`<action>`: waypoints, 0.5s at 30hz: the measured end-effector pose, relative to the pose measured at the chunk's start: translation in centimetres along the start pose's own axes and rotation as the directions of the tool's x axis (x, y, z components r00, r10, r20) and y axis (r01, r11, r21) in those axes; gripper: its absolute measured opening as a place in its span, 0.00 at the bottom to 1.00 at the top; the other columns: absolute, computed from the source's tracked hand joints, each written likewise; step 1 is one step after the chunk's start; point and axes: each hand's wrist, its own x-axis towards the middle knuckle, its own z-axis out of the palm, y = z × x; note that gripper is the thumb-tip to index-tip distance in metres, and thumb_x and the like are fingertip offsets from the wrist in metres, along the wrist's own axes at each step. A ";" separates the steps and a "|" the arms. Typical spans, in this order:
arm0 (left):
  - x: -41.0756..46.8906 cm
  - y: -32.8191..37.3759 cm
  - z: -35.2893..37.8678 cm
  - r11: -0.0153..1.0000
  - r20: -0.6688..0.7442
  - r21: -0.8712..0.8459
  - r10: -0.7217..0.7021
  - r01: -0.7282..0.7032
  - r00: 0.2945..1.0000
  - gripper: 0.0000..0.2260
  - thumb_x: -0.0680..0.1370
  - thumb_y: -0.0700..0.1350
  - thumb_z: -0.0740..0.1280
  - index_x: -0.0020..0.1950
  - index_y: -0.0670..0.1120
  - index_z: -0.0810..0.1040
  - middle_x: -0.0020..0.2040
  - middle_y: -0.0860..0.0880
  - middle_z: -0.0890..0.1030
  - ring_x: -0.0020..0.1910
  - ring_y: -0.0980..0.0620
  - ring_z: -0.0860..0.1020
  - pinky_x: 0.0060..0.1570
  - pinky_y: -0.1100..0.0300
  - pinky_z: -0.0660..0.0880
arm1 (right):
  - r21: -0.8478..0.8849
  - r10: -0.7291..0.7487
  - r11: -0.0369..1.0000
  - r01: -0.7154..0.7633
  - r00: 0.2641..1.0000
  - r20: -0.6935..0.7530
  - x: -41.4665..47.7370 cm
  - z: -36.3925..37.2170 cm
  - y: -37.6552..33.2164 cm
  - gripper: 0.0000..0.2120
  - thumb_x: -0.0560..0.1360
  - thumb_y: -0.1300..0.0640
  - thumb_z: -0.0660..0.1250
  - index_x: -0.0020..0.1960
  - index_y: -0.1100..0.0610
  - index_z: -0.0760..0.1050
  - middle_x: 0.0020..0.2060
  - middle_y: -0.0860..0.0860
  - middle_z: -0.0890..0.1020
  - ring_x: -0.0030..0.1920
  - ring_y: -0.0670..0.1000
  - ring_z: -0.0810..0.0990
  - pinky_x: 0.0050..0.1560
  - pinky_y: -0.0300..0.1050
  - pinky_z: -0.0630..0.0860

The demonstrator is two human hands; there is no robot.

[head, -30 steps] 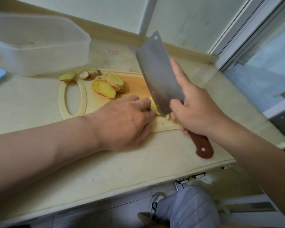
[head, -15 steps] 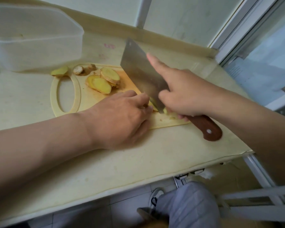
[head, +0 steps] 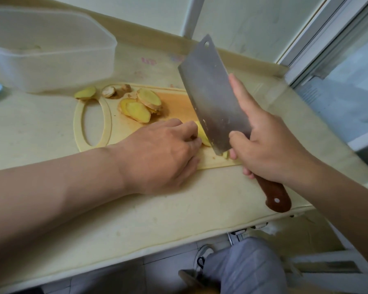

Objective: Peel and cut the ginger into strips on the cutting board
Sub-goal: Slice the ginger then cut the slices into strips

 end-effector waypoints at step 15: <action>0.0 0.1 0.0 0.999 -0.001 0.006 -0.038 0.038 0.999 0.25 0.82 0.55 0.50 0.57 0.42 0.82 0.50 0.43 0.75 0.44 0.43 0.73 0.52 0.47 0.74 | -0.154 0.011 0.988 0.013 0.988 0.156 4.7 -0.1 -2.2 0.45 0.77 0.64 0.58 0.82 0.30 0.44 0.35 0.56 0.83 0.22 0.54 0.81 0.22 0.48 0.79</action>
